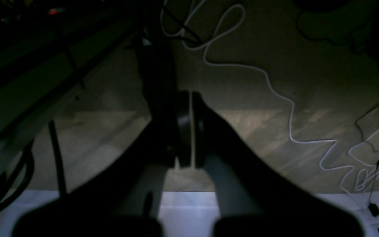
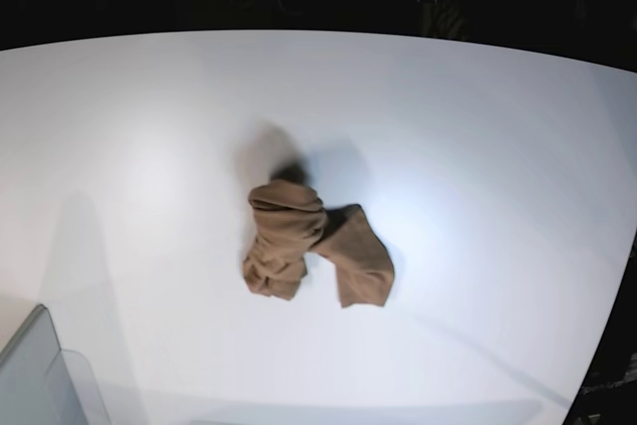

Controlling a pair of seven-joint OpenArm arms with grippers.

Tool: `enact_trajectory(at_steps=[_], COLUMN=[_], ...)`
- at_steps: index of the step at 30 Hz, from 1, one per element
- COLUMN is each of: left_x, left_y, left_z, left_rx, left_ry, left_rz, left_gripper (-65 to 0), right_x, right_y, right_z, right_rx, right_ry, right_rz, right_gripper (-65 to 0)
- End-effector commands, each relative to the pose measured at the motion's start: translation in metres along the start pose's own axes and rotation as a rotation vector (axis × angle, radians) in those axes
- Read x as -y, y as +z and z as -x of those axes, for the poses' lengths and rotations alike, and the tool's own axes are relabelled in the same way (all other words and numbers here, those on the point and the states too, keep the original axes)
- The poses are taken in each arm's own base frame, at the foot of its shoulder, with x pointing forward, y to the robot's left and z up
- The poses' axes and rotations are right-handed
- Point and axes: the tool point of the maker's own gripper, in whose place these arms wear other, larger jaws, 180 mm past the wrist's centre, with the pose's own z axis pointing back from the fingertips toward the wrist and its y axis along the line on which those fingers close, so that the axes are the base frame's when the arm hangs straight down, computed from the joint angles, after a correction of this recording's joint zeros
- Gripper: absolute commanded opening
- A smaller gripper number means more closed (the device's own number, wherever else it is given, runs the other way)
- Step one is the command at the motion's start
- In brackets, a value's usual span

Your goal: Layout the t-shirt on the table in an organized manner, then fold the t-shirt properly

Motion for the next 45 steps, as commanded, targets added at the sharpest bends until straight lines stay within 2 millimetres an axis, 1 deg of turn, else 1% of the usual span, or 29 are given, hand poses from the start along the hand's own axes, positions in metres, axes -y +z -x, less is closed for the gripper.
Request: enact_trajectory(at_steps=[1,11,13,14,15,16,17,18,19,20,22,23,25,27,29,32,35,37,39,42,45], left_x=[-0.001,-0.001,-0.001,-0.002,-0.003,-0.002,-0.002,-0.006,-0.014,-0.019,-0.023,-0.026,-0.032,-0.033,-0.040,-0.050,-0.063,-0.066,-0.066,-0.059,-0.046], left_y=[0.000,0.000,0.000,0.001,0.004,0.006,0.007,0.010,0.014,0.019,0.029,0.037,0.051,0.067,0.080,0.099,0.123,0.140,0.162,0.194,0.223], left_z=[0.001,0.001,0.002,0.008,0.021,0.028,0.030,0.035,0.042,0.043,0.039,0.039,0.030,0.027,0.018,0.005,-0.018,-0.037,-0.054,-0.083,-0.109], left_rx=[0.003,0.003,0.001,-0.008,-0.027,-0.031,-0.020,-0.009,0.004,0.031,0.095,0.124,0.190,0.225,0.248,0.280,0.339,0.389,0.446,0.537,0.621], left_ry=[-0.005,-0.003,-0.003,-0.001,-0.003,-0.004,-0.005,-0.010,-0.019,-0.027,-0.040,-0.049,-0.070,-0.087,-0.083,0.003,0.091,0.119,0.132,0.126,0.121], left_rz=[-0.002,-0.003,-0.002,-0.002,-0.004,-0.002,-0.001,-0.006,-0.017,-0.022,-0.024,-0.026,-0.030,-0.028,-0.033,-0.027,-0.002,0.027,0.061,0.115,0.170], left_gripper=[-64.8,-64.8,-64.8,-64.8,-64.8,-64.8,-64.8,-64.8,-64.8,-64.8,-64.8,-64.8,-64.8,-64.8,-64.8,-64.8,-64.8,-64.8,-64.8,-64.8,-64.8], right_x=[-0.003,-0.003,-0.003,-0.003,-0.002,-0.002,0.001,0.007,0.011,0.012,0.016,0.017,0.030,0.035,0.044,0.045,0.045,0.042,0.041,0.042,0.037], right_y=[0.000,0.000,0.001,0.001,0.001,0.003,0.004,0.005,0.007,0.010,0.017,0.023,0.036,0.054,0.076,0.111,0.154,0.182,0.211,0.254,0.285], right_z=[0.000,0.000,0.004,0.006,0.011,0.023,0.031,0.035,0.041,0.049,0.057,0.059,0.059,0.054,0.043,0.024,-0.006,-0.025,-0.047,-0.083,-0.114], right_rx=[0.006,0.006,0.000,-0.003,-0.011,-0.029,-0.038,-0.038,-0.037,-0.034,-0.005,0.018,0.067,0.136,0.209,0.319,0.447,0.525,0.611,0.742,0.854], right_ry=[-0.003,-0.003,-0.003,-0.003,-0.004,-0.004,-0.003,-0.002,-0.003,-0.001,0.001,0.004,0.014,0.023,0.036,0.051,0.073,0.080,0.084,0.084,0.087], right_rz=[-0.016,-0.016,-0.016,-0.015,-0.015,-0.014,-0.011,-0.001,0.005,0.006,0.010,0.013,0.030,0.038,0.050,0.050,0.049,0.044,0.046,0.059,0.052], right_gripper=[-65.0,-65.0,-65.0,-65.0,-65.0,-65.0,-65.0,-65.0,-65.0,-65.0,-65.0,-65.0,-65.0,-65.0,-65.0,-65.0,-65.0,-65.0,-65.0,-65.0,-65.0])
